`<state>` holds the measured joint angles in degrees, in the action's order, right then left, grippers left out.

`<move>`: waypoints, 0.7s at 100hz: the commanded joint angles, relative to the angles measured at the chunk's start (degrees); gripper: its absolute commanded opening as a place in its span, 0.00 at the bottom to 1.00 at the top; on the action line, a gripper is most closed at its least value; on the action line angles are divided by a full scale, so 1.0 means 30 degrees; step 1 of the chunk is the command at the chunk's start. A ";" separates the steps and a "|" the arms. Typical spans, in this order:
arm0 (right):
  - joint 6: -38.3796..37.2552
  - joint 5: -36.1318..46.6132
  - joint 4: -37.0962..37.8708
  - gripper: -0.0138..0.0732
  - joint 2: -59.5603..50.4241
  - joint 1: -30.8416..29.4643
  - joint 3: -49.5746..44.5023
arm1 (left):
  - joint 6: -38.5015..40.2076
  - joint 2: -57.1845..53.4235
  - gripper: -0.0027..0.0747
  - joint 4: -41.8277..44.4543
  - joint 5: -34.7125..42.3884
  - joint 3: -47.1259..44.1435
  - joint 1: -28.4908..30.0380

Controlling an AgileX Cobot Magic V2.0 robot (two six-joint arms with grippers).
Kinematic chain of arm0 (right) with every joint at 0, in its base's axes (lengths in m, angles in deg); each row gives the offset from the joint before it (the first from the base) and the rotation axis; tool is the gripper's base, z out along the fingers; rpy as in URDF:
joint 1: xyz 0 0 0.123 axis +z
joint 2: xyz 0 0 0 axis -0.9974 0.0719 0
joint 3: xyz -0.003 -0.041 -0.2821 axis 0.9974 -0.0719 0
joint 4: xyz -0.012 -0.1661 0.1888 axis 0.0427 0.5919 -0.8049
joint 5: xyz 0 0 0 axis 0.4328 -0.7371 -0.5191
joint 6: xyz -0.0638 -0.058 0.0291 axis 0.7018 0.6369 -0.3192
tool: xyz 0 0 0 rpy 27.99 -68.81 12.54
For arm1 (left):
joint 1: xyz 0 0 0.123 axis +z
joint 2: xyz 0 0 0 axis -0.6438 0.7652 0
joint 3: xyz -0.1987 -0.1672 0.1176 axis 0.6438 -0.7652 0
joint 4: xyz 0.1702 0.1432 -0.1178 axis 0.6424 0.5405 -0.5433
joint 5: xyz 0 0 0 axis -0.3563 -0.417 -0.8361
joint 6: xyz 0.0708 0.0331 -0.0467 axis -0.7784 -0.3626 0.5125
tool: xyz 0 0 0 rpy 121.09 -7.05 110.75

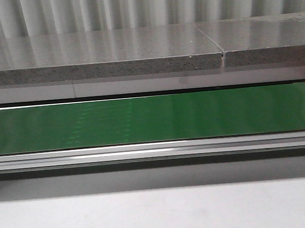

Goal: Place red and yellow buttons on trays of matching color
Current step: 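Move the left gripper over a red push button and grasp it, then carry the red button onto the green belt and open the left gripper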

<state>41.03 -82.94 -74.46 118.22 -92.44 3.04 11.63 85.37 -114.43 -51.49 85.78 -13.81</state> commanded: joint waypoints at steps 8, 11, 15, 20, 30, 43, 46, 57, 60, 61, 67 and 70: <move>0.0076 0.1340 -0.0203 0.08 0.0022 0.0035 0.0422 | -0.1063 -0.2652 0.01 -0.0548 -0.0193 0.0490 -0.0612; 0.0076 0.1340 -0.0203 0.08 0.0022 0.0035 0.0422 | -0.1223 -0.3015 0.01 -0.0495 -0.0193 0.0490 -0.0757; 0.0076 0.1340 -0.0203 0.08 0.0022 0.0035 0.0422 | -0.1510 -0.3586 0.01 -0.0418 -0.0193 0.0490 -0.0963; 0.0076 0.1340 -0.0203 0.08 0.0022 0.0035 0.0422 | -0.1690 -0.4238 0.01 -0.0182 -0.0193 0.0490 -0.1248; 0.0076 0.1340 -0.0203 0.08 0.0022 0.0035 0.0422 | -0.2378 -0.5621 0.01 0.0553 -0.0448 0.0490 -0.1866; 0.0076 0.1340 -0.0203 0.08 0.0022 0.0035 0.0422 | -0.2731 -0.6821 0.01 0.1938 -0.1352 0.0490 -0.3047; 0.0076 0.1340 -0.0203 0.08 0.0022 0.0035 0.0422 | -0.2731 -0.6988 0.01 0.2435 -0.1448 0.0490 -0.3347; 0.0076 0.1340 -0.0203 0.08 0.0022 0.0035 0.0422 | -0.2731 -0.7158 0.01 0.3890 -0.1878 0.0563 -0.4654; 0.0076 0.1340 -0.0203 0.08 0.0022 0.0035 0.0422 | -0.2731 -0.7158 0.01 0.4350 -0.1974 0.0563 -0.5000; 0.0076 0.1340 -0.0203 0.08 0.0022 0.0035 0.0422 | -0.2731 -0.7158 0.01 0.4440 -0.2021 0.0563 -0.5169; 0.0076 0.1340 -0.0203 0.08 0.0022 0.0035 0.0422 | -0.2731 -0.7030 0.01 0.5120 -0.2069 0.0563 -0.5813; 0.0076 0.1340 -0.0203 0.08 0.0022 0.0035 0.0422 | -0.2731 -0.6987 0.01 0.5313 -0.2098 0.0563 -0.6122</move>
<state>41.03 -82.94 -74.46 118.22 -92.44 3.04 3.66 66.07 -100.18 -59.23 85.78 -29.48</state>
